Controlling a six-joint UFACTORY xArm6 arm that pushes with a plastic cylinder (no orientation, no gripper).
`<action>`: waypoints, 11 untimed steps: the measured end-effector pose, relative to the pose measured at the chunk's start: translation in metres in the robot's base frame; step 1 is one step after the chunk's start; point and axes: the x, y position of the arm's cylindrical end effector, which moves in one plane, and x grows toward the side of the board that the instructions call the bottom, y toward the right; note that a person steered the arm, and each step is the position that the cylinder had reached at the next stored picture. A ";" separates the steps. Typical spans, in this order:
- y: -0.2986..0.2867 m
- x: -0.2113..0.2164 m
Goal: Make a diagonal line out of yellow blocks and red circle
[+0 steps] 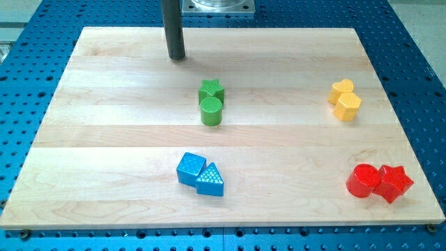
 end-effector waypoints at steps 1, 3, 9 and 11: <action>0.000 0.000; 0.011 0.001; 0.152 0.030; 0.276 0.058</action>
